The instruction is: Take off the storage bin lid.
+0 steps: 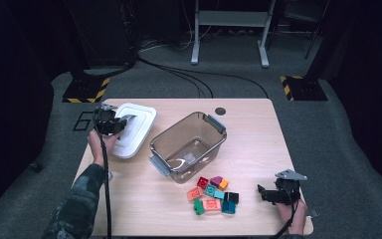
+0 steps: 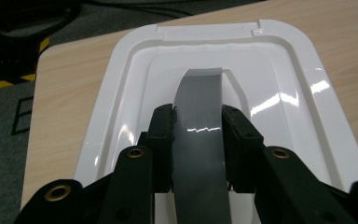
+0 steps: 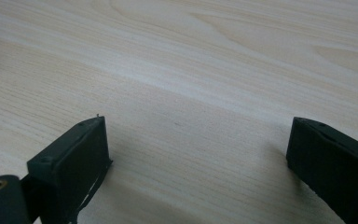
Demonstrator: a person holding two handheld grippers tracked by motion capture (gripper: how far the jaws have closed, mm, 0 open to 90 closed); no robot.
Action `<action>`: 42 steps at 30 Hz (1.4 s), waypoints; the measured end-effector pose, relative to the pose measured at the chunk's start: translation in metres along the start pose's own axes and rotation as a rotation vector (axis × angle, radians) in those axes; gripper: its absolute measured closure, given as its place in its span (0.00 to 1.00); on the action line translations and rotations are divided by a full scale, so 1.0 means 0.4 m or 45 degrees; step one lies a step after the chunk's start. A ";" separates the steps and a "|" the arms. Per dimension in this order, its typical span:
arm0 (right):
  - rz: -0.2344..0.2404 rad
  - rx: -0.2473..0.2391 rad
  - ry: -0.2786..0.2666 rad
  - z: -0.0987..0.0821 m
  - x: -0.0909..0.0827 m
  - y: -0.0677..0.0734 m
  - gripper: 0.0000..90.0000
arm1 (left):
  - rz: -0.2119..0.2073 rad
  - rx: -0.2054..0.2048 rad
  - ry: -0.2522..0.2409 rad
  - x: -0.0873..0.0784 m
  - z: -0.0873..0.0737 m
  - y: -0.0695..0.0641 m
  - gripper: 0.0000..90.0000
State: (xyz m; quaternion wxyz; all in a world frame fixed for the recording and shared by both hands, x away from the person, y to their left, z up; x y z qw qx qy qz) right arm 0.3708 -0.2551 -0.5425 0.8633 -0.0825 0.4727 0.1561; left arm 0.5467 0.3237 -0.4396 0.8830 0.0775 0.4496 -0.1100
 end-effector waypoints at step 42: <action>0.001 -0.006 0.002 -0.001 0.000 -0.001 0.06 | -0.106 0.052 0.117 0.007 -0.100 0.018 0.18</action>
Point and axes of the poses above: each handheld gripper's, and its own axes: x roughly forward along the jaws, z roughly out of its top, y roughly to its left, the point moved 2 cm from there along x, roughly forward along the jaws, and after that the axes turned 14 degrees about y, right-handed, at the moved point
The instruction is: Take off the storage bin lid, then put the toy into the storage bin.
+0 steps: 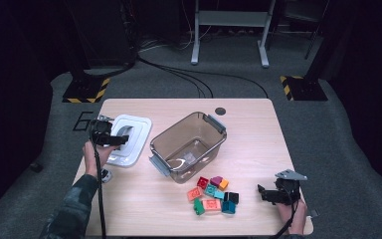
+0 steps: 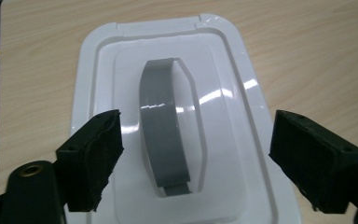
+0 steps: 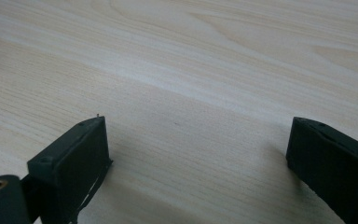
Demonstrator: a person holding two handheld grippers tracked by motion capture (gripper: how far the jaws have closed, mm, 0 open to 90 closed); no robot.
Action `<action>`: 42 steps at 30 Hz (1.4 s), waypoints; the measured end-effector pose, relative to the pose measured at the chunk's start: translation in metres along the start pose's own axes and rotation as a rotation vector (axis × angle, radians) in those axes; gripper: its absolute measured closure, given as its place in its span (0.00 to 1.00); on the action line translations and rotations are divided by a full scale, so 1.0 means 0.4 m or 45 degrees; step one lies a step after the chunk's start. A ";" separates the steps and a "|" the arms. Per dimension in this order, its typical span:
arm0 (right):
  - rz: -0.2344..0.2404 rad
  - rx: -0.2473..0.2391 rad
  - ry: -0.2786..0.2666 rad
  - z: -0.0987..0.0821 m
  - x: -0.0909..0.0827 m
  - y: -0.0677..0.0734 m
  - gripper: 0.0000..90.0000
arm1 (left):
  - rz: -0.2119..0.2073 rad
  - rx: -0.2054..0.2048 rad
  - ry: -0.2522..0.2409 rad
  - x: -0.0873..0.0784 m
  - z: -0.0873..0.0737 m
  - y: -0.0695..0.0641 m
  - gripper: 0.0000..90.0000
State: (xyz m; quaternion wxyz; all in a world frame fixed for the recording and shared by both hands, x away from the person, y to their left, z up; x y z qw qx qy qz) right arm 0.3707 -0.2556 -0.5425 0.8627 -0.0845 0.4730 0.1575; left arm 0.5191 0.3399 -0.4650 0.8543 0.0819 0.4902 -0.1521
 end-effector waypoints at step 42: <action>-0.002 0.009 -0.002 0.001 0.000 0.001 0.06 | -0.057 0.220 -0.078 -0.084 -0.269 -0.024 0.07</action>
Point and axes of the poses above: each handheld gripper's, and its own axes: x roughly forward along the jaws, z roughly out of its top, y roughly to its left, the point moved 2 cm from there along x, roughly forward along the jaws, and after that the axes turned 14 degrees about y, right-handed, at the moved point
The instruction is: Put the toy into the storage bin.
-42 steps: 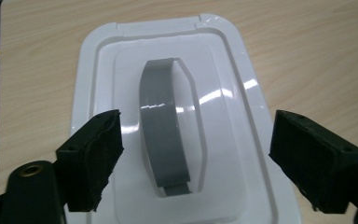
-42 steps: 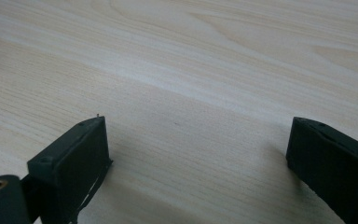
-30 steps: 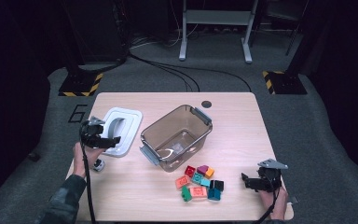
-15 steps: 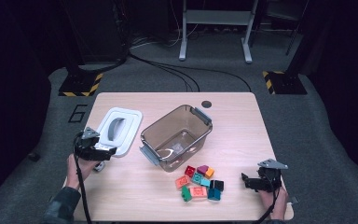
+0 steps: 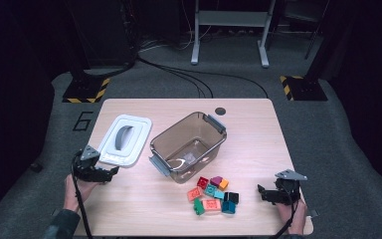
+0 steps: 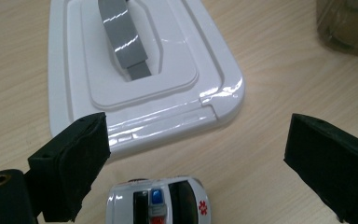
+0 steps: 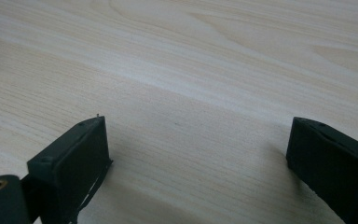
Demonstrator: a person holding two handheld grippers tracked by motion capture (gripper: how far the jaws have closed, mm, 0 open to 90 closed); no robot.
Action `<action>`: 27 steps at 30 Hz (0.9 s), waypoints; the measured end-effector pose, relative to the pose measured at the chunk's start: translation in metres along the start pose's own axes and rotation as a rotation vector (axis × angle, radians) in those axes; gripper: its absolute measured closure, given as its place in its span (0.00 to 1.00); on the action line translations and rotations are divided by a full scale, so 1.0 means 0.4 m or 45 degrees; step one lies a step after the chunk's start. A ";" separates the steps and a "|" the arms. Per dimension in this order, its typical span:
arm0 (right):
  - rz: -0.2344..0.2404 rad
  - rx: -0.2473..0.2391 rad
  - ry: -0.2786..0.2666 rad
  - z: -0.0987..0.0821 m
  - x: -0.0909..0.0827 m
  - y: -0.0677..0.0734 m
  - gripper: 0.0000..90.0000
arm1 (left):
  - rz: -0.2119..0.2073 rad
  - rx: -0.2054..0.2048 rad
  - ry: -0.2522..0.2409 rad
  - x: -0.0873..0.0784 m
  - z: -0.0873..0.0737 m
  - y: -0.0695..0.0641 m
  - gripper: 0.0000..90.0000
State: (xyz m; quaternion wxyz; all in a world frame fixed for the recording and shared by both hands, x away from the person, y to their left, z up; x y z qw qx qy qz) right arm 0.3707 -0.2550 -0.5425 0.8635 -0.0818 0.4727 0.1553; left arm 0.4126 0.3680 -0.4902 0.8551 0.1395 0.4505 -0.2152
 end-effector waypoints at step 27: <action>-0.001 0.002 0.000 0.000 0.000 0.000 0.06 | 0.026 -0.147 0.066 0.073 -0.111 0.027 0.18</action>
Point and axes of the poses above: each handheld gripper's, and its own axes: x roughly forward along the jaws, z roughly out of its top, y roughly to its left, the point moved 2 cm from there along x, roughly forward along the jaws, and after that the axes turned 14 degrees about y, right-handed, at the moved point
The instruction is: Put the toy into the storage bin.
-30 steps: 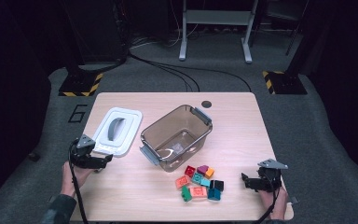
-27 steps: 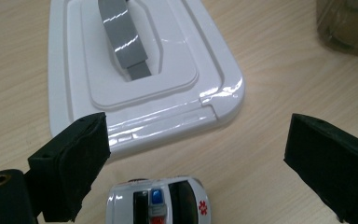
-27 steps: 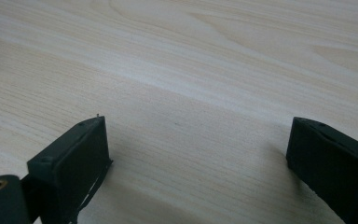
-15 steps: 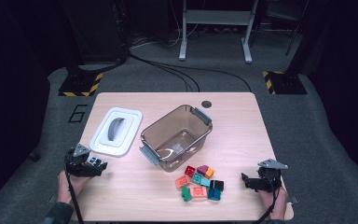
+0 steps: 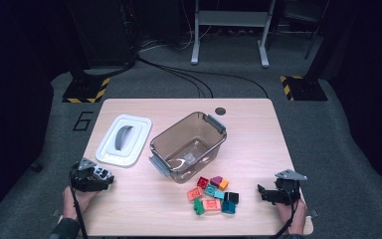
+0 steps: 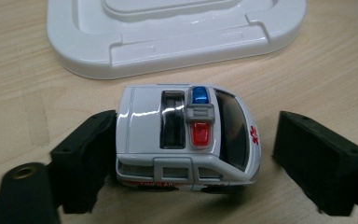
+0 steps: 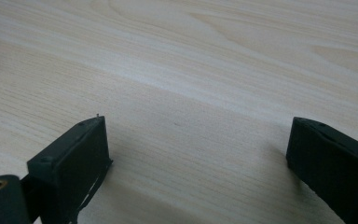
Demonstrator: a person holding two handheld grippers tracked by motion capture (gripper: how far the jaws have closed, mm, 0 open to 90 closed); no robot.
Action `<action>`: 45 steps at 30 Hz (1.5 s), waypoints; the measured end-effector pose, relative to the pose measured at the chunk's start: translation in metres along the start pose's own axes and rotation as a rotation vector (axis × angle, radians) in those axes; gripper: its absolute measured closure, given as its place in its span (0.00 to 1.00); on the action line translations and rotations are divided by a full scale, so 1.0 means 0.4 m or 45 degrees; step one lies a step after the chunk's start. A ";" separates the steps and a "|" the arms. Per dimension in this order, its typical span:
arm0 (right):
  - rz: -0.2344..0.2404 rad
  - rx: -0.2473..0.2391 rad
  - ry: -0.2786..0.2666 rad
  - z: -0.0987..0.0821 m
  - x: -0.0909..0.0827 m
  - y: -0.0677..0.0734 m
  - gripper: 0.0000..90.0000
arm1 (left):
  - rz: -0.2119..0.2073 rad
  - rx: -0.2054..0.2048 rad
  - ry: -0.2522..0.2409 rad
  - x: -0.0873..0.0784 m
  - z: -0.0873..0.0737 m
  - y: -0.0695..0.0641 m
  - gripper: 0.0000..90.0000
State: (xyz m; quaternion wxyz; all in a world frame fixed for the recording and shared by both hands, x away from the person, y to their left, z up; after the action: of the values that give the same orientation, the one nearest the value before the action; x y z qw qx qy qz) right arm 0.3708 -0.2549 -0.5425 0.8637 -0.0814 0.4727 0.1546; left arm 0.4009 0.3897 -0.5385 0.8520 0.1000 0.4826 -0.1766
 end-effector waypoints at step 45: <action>0.000 0.001 0.000 0.000 0.000 0.000 0.06 | -0.110 0.120 -0.089 -0.092 0.118 -0.089 0.29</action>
State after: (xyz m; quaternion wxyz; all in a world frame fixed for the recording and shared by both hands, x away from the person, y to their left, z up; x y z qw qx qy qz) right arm 0.3707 -0.2551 -0.5425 0.8639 -0.0811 0.4726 0.1542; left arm 0.4067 0.3484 -0.4826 0.8543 0.1129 0.4476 -0.2391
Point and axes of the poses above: each handheld gripper's, and its own axes: x roughly forward along the jaws, z roughly out of its top, y roughly to its left, the point moved 2 cm from there along x, roughly forward along the jaws, and after that the axes turned 14 degrees about y, right-handed, at the moved point
